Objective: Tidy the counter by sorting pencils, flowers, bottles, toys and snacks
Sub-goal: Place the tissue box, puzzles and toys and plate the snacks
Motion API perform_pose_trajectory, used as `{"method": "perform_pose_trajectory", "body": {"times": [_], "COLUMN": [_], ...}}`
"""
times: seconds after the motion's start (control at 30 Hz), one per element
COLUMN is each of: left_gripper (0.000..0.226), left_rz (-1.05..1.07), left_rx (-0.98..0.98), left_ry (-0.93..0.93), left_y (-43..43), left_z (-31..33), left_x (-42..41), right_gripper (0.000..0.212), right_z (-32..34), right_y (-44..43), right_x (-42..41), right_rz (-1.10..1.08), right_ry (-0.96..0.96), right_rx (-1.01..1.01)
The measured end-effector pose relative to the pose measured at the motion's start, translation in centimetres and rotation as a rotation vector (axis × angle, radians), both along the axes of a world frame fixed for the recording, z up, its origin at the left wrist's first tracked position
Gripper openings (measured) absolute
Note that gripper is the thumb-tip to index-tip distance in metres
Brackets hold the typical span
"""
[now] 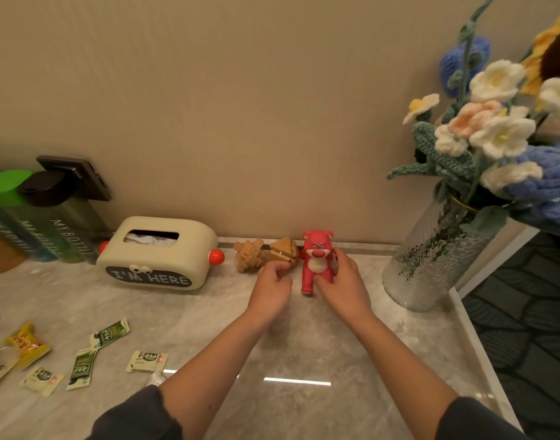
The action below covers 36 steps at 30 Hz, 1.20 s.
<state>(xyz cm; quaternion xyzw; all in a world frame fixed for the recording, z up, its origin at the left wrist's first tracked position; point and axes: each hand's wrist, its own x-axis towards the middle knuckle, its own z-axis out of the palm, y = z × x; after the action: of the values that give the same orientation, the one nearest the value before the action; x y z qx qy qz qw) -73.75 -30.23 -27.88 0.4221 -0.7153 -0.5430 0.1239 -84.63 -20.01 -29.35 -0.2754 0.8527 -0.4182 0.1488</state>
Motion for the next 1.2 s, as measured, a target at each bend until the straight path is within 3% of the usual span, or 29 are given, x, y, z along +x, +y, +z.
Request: {"method": "perform_pose_trajectory", "body": {"times": [0.3, 0.43, 0.8, 1.2], "left_gripper": [0.034, 0.029, 0.029, 0.027], "left_rz": [-0.002, 0.019, 0.233, 0.548], "left_rx": [0.035, 0.060, 0.082, 0.081], "left_ry": [0.034, 0.122, 0.322, 0.355], "left_y": [0.8, 1.5, 0.7, -4.8], "left_z": [1.6, 3.0, 3.4, 2.6], "left_x": [1.9, 4.3, 14.2, 27.9], "right_gripper": [0.068, 0.060, 0.042, 0.040], "right_z": [1.1, 1.9, 3.1, 3.3], "right_y": [1.3, 2.3, 0.2, -7.6], "right_x": [2.1, 5.1, 13.5, 24.2], "right_rz": [-0.045, -0.061, 0.244, 0.508], "right_ry": [0.029, 0.081, 0.109, 0.032], "right_rx": [-0.035, -0.136, -0.140, -0.104]}}
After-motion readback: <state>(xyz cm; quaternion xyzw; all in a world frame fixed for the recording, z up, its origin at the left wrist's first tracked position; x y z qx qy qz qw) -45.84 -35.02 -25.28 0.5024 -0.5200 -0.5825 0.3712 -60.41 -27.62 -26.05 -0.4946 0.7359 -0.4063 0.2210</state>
